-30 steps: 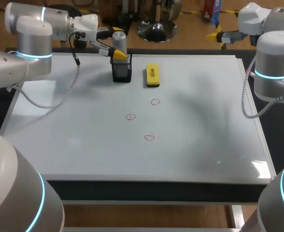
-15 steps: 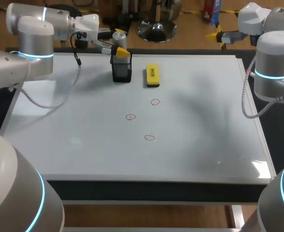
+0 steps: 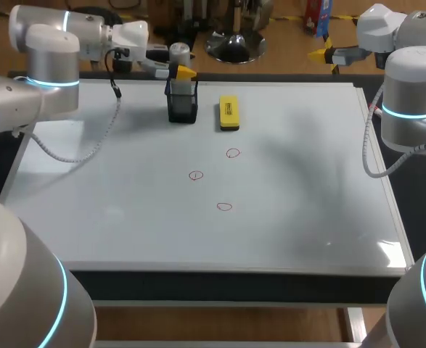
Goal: Pick up the inspection probe, press it on each red-marked spot on the whiteboard one by one, put down the probe, pick up the eraser, and wipe off all the red marks.
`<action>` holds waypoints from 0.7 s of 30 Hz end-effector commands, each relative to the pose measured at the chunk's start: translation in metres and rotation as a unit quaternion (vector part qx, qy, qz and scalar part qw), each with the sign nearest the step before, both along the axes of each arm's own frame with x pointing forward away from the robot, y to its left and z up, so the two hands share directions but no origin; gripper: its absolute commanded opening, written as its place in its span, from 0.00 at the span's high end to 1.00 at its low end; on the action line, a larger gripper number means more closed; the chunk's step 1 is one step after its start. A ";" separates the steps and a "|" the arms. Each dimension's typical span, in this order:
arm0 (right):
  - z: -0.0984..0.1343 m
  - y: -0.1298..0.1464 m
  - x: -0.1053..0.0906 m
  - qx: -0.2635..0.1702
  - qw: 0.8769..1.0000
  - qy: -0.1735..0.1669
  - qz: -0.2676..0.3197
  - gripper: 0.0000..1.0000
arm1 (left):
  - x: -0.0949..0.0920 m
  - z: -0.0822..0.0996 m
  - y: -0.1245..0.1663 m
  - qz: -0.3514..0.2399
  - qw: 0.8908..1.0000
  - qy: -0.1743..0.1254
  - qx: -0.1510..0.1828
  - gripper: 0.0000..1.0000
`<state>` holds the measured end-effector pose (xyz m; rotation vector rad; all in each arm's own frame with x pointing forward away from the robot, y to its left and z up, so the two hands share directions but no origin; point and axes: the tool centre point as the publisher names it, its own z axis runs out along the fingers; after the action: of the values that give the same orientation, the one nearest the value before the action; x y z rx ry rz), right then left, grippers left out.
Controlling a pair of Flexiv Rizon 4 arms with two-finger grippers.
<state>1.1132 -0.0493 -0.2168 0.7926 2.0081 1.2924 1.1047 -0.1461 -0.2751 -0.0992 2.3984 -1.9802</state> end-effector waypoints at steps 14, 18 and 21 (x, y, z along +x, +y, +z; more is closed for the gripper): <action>0.000 0.000 0.000 0.000 1.000 0.000 0.000 0.00 | -0.018 0.043 0.002 -0.013 1.000 -0.018 -0.016 1.00; 0.000 0.000 0.000 0.000 1.000 0.000 0.000 0.00 | -0.021 0.056 0.001 -0.016 0.999 -0.028 -0.015 1.00; 0.000 0.000 0.000 0.000 1.000 0.000 0.000 0.00 | -0.023 0.063 0.000 -0.019 0.999 -0.033 -0.015 1.00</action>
<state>1.1132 -0.0493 -0.2168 0.7926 2.0081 1.2924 1.0875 -0.1471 -0.2204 0.0179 2.3431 -2.0222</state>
